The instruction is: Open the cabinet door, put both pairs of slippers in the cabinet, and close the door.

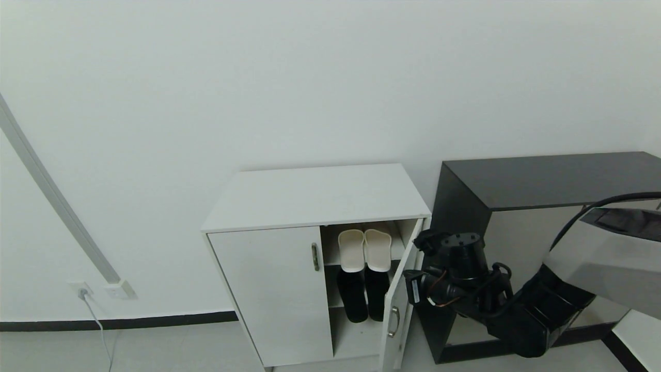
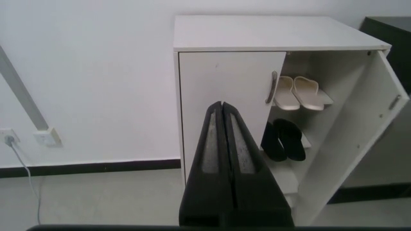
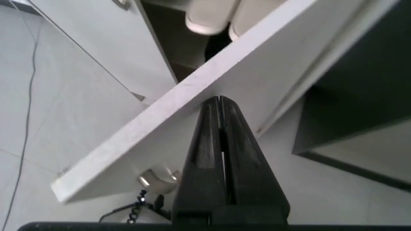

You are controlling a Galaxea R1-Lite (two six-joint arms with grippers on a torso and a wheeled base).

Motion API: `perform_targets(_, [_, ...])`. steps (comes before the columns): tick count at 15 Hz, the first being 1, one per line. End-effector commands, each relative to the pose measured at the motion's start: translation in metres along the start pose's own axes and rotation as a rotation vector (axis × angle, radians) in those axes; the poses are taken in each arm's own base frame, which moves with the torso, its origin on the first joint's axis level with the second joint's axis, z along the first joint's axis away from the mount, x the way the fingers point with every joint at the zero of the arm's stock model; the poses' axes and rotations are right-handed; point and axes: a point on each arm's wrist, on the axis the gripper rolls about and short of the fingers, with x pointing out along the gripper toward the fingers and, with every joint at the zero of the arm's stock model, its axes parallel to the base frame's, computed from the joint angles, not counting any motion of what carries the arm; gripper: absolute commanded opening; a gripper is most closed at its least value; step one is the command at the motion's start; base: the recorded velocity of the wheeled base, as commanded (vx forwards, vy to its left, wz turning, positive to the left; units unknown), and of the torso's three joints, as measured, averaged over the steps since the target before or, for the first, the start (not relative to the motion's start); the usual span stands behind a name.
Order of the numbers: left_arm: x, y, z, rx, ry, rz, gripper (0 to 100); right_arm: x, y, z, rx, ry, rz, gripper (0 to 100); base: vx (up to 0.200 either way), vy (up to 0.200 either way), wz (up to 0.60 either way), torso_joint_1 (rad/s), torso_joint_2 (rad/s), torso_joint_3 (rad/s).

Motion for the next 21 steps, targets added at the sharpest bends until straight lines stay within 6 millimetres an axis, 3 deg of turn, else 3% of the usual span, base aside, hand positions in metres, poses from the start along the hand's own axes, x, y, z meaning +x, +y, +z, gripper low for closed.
perform_targets(1, [0.0, 0.0, 0.0, 0.0, 0.001, 0.001, 0, 0.015, 0.003, -0.002, -0.003, 0.0, -0.006, 0, 0.0, 0.0, 0.0, 0.0, 0.0, 0.0])
perform_targets(11, [0.0, 0.0, 0.0, 0.0, 0.001, 0.001, 0, 0.073, 0.009, 0.007, 0.005, -0.086, -0.034, 0, 0.0, 0.0, 0.0, 0.0, 0.0, 0.0])
perform_targets(21, [0.0, 0.0, 0.0, 0.0, 0.001, 0.001, 0, 0.099, 0.005, 0.015, 0.017, -0.143, -0.041, 0, 0.0, 0.0, 0.0, 0.0, 0.0, 0.0])
